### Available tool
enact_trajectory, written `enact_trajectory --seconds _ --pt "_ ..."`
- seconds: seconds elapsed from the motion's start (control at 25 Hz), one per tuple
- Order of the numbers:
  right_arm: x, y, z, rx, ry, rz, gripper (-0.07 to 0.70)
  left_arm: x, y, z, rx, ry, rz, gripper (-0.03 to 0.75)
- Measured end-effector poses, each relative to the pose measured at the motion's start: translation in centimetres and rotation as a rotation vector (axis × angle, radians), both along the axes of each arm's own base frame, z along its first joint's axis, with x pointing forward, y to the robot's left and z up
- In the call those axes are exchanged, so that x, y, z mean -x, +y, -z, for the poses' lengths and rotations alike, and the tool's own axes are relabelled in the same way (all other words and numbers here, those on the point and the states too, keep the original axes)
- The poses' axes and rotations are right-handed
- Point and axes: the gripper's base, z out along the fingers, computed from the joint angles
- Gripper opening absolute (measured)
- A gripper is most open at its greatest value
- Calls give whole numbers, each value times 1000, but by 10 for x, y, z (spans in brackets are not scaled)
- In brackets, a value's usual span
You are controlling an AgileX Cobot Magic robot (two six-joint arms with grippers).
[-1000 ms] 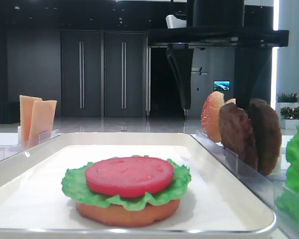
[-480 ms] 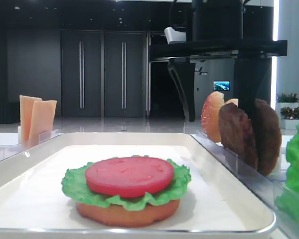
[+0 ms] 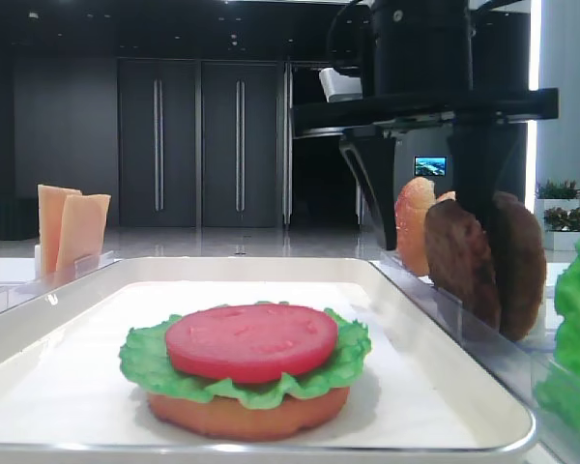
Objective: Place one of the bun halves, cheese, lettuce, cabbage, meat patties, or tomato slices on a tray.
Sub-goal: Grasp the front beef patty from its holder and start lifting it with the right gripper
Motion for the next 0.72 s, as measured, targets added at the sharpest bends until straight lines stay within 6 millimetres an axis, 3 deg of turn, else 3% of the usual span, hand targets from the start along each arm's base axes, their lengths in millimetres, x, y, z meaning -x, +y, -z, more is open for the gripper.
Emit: enact_trajectory --seconds 0.32,0.72 --pt "0 -1 0 16 2 -2 181 0 0 0 0 0 0 -1" --pt "-1 -4 0 43 -12 -11 169 0 0 0 0 0 0 -1"
